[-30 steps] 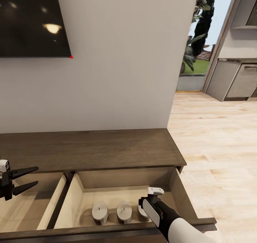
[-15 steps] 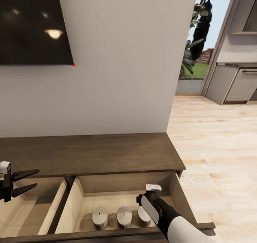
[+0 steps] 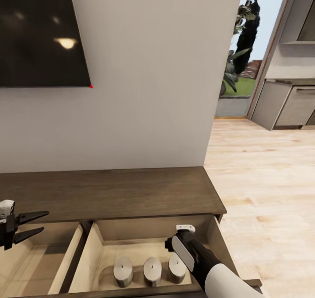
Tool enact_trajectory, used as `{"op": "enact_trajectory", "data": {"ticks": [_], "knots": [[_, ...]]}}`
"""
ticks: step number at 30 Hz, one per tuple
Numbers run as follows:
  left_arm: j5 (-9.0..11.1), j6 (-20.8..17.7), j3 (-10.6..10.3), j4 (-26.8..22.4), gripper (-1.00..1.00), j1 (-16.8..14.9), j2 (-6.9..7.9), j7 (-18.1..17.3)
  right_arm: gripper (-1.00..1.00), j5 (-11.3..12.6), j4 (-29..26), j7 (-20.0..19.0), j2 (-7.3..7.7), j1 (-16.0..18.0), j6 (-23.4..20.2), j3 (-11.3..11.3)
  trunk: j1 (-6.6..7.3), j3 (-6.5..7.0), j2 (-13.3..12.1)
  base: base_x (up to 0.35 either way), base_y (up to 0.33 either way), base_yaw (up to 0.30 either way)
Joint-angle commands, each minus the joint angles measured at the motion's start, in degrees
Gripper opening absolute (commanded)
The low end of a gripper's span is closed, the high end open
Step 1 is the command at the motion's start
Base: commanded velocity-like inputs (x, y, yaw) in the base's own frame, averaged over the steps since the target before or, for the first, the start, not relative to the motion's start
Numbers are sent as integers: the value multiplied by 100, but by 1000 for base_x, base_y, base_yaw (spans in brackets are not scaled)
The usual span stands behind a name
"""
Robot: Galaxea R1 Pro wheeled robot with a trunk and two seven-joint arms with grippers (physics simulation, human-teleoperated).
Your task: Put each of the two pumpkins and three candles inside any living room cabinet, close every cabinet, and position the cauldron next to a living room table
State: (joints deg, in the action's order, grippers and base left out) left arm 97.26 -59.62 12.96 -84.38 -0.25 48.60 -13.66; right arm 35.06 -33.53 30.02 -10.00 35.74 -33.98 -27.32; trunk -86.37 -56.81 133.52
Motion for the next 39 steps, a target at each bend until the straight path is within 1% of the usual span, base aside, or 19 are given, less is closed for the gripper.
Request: {"op": "enact_trajectory", "data": {"ticks": [1, 9, 27, 33, 39], "knots": [[-69, -15, 4, 2, 100, -2, 1, -59, 100, 46, -37, 49, 0, 4, -59, -14, 23, 13, -39, 0, 0, 0], [-84, -15, 12, 1, 100, -2, 0, -58, 100, 52, -153, 48, 0, -1, -156, -10, 199, 157, -360, -124, 0, 0], [-90, -5, -1, 0, 100, -2, 0, -50, 100, 46, -154, 48, 0, -5, -135, -10, 595, 480, -1082, -8, 0, 0], [-126, 2, 3, 2, 100, -2, 0, -41, 100, 45, -147, 48, 0, -5, -135, -10, 726, 588, -1323, -223, 0, 0], [-128, 4, 2, 1, 100, -2, -8, -40, 100, 45, -147, 41, 0, -5, -135, -10, 858, 695, -1563, -78, 0, 0]]}}
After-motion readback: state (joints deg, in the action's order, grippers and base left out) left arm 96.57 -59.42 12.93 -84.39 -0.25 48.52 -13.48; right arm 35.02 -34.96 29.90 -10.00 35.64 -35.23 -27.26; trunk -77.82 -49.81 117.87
